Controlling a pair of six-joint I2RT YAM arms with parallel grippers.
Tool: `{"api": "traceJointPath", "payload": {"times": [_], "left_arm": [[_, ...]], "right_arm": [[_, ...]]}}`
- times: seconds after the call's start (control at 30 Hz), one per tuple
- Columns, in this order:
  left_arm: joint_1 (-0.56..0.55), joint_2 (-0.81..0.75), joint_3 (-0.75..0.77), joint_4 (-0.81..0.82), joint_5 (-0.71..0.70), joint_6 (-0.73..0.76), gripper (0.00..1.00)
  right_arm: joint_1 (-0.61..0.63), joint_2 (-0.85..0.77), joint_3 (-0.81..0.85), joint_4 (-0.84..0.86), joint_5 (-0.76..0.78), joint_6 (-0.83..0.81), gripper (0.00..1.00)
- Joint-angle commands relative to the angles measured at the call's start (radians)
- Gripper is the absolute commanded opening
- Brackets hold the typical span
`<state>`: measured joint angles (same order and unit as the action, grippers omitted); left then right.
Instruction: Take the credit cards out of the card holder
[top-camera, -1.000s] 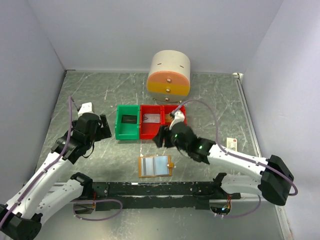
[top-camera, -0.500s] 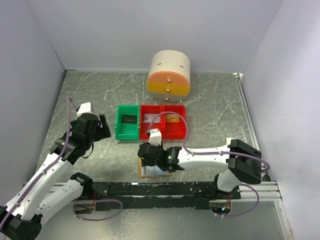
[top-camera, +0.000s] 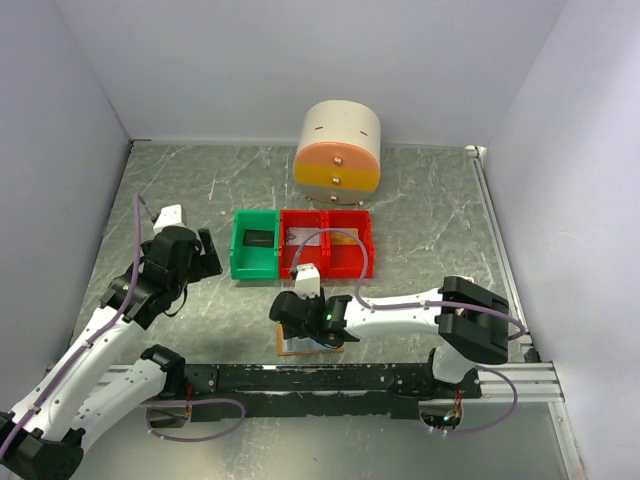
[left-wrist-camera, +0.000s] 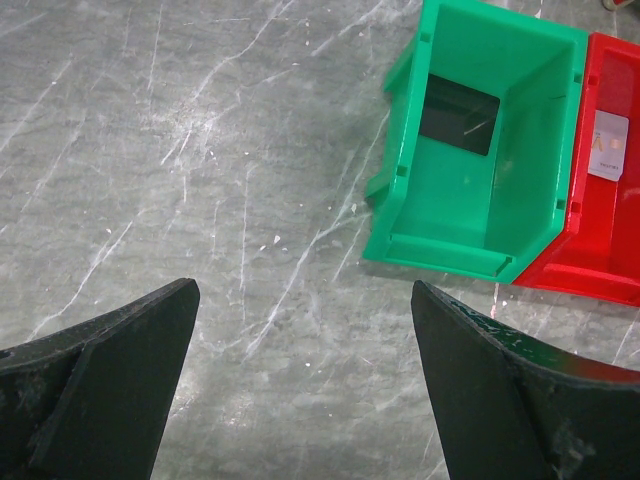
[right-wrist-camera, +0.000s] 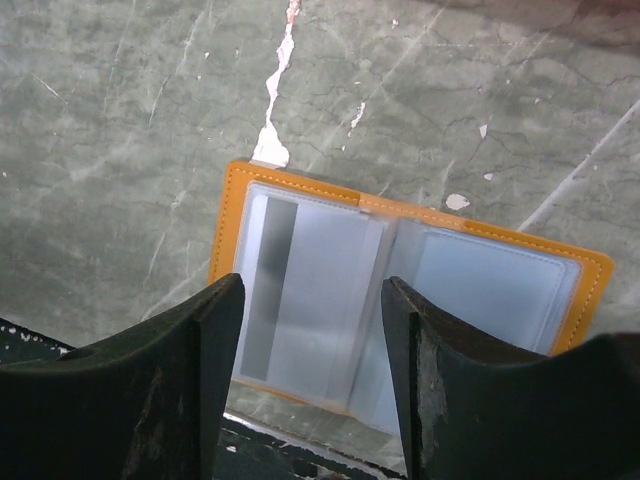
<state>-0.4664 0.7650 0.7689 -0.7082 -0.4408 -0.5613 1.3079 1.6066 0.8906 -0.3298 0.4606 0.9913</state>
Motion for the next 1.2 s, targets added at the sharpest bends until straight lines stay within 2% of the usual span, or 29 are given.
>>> {"api": "traceJointPath", "payload": {"times": [0.0,0.23,0.47,0.6,0.77,0.93,1.17], "left_arm": [[0.009,-0.010,0.008,0.000,0.002,-0.005,1.00],[0.010,-0.014,0.007,0.001,0.002,-0.005,1.00],[0.011,-0.010,0.007,0.002,0.004,-0.003,1.00],[0.011,-0.010,0.008,-0.001,0.001,-0.004,1.00],[0.011,-0.012,0.005,0.003,0.005,-0.002,1.00],[0.012,-0.009,0.006,0.006,0.012,0.001,1.00],[0.012,-0.009,0.006,0.015,0.050,0.012,0.99]], "right_arm": [[0.014,0.024,0.042,-0.029,0.020,0.017,0.58],[0.024,0.081,0.089,-0.050,0.026,0.012,0.58],[0.024,0.189,0.147,-0.148,0.034,0.087,0.58],[0.024,0.212,0.124,-0.146,0.011,0.124,0.52],[0.013,0.116,-0.033,0.066,-0.057,0.130,0.43],[-0.047,0.016,-0.202,0.308,-0.186,0.137,0.41],[-0.102,-0.028,-0.329,0.468,-0.287,0.178,0.37]]}}
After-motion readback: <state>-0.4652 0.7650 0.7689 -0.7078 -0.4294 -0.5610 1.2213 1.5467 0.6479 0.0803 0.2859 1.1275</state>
